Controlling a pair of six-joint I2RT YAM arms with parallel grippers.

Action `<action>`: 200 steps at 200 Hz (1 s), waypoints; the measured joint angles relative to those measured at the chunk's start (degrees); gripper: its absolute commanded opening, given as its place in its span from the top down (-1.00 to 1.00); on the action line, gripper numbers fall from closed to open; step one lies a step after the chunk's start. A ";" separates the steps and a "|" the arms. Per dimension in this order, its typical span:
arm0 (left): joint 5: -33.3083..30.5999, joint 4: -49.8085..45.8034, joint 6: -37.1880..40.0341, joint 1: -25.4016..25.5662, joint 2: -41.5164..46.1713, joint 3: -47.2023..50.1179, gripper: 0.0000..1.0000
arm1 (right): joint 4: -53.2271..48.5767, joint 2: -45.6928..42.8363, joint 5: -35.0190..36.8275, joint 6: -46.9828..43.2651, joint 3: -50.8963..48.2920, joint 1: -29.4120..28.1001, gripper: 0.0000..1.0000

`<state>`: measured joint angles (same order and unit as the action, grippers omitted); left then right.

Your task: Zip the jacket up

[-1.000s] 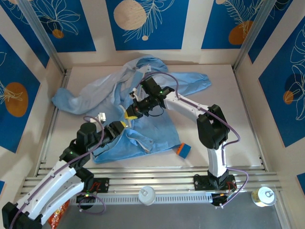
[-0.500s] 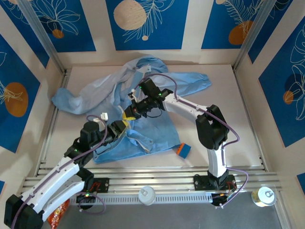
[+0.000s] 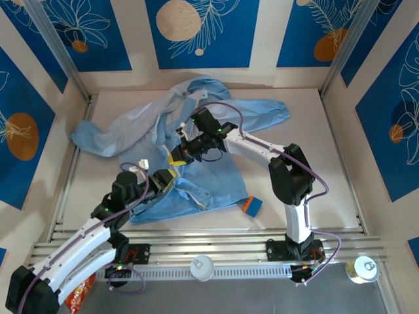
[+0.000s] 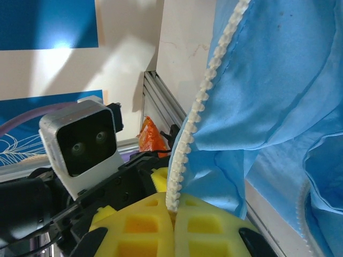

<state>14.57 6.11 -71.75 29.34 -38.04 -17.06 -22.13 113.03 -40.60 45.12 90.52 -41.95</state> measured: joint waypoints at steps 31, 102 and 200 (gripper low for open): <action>-0.04 2.69 -0.52 0.00 1.66 2.49 0.23 | -0.17 0.02 -0.39 0.07 0.00 -0.02 1.00; 0.02 4.42 -0.81 0.00 5.35 3.04 0.18 | -0.13 0.04 -0.33 0.48 0.00 -0.98 1.00; 0.28 0.79 -0.42 -0.09 8.11 3.43 0.99 | 1.36 0.07 0.74 2.51 -0.79 -3.21 1.00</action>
<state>14.85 6.90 -72.16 29.26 -29.93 -13.63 -20.78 113.10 -39.86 47.64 89.73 -45.17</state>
